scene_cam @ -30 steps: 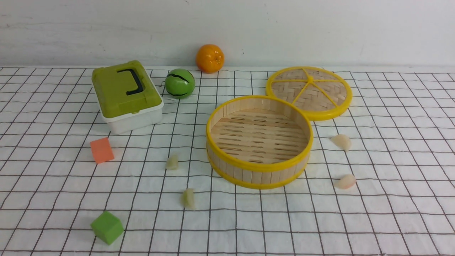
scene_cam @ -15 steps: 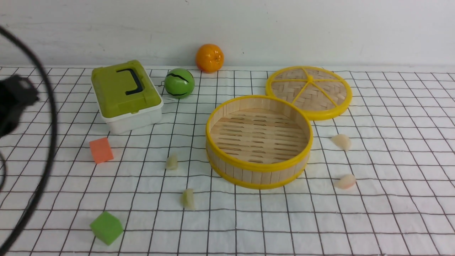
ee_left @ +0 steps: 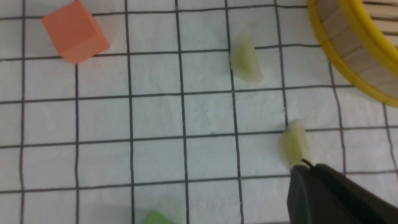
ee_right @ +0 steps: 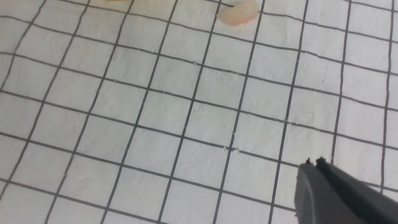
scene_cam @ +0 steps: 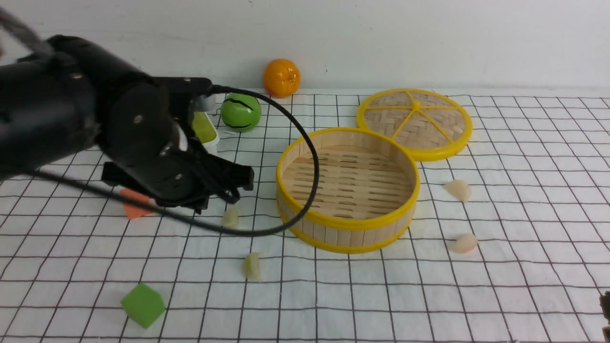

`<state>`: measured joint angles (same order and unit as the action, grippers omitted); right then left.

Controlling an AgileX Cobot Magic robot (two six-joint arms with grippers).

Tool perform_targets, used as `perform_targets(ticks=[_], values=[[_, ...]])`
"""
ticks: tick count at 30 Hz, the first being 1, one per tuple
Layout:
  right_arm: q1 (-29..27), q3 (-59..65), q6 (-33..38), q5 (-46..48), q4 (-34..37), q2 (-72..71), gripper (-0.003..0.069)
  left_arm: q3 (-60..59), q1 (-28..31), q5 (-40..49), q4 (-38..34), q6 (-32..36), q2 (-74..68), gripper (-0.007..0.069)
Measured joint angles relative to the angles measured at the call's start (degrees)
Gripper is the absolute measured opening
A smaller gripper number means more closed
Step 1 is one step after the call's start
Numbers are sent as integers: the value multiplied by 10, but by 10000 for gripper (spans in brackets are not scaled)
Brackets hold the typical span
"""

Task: Put the dumplings into the steamer on the table with the white tablecloth.
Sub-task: 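Reach for and grasp a dumpling on the table with the left gripper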

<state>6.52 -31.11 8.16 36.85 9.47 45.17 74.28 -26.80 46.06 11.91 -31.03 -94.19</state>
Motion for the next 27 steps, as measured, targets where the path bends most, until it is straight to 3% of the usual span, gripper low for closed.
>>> perform_targets(ticks=[6, 9, 14, 15, 21, 27], values=[[0, 28, 0, -35, 23, 0, -4, 118, 33, 18, -50, 13, -120, 9], [0, 38, 0, -50, 42, 0, -4, 163, 46, 30, -62, 19, -168, 107], [0, 42, 0, -62, 55, 0, -4, 196, 54, 35, -61, 29, -228, 340], [0, 42, 0, -62, 56, 0, -4, 196, 55, 32, -56, 28, -236, 354], [0, 42, 0, -62, 56, 0, -1, 197, 56, 20, -25, 3, -264, 367], [0, 42, 0, -64, 57, 0, 3, 201, 56, 3, -32, 2, -287, 272]])
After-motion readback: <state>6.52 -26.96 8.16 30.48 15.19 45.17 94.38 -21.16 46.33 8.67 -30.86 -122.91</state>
